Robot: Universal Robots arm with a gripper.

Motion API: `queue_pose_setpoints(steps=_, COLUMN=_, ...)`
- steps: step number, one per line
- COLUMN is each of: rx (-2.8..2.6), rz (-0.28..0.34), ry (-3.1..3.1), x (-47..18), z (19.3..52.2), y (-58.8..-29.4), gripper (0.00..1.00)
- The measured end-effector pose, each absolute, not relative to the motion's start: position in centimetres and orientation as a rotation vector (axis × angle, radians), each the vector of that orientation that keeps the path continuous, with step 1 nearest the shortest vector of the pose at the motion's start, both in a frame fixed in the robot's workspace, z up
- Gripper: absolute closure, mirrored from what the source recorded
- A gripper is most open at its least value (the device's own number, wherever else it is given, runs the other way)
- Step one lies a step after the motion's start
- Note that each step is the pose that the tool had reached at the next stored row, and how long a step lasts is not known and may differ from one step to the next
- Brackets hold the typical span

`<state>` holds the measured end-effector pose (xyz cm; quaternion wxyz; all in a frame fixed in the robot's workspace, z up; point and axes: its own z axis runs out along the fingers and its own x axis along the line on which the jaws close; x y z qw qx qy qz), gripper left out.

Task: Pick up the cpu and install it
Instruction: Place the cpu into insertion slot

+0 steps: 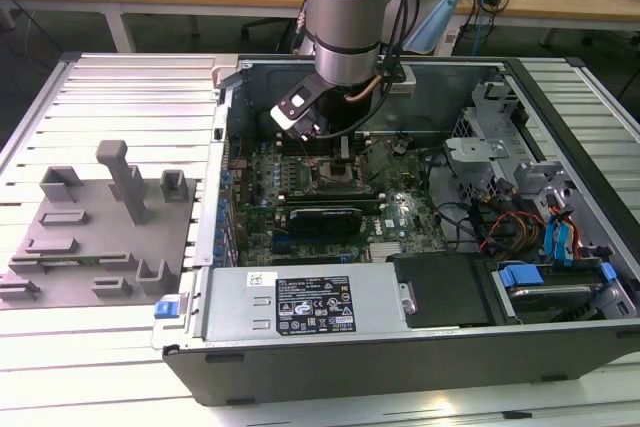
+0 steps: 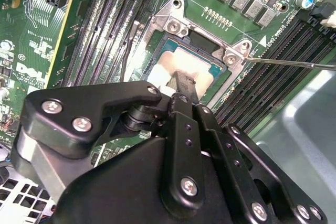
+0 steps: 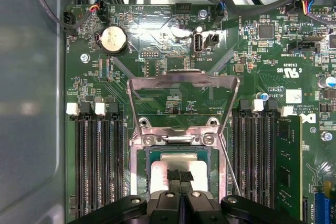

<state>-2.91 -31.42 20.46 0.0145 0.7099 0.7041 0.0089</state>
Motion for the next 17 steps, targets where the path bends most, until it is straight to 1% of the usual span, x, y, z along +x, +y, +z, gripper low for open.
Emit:
queue_pose_setpoints(steps=7, rx=2.21, rz=0.026, ry=2.192, x=-2.9, z=21.5, y=-31.4, gripper=0.89)
queue_pose_setpoints(steps=17, rx=2.209, rz=0.025, ry=2.191, x=-2.9, z=25.4, y=-31.4, gripper=0.89)
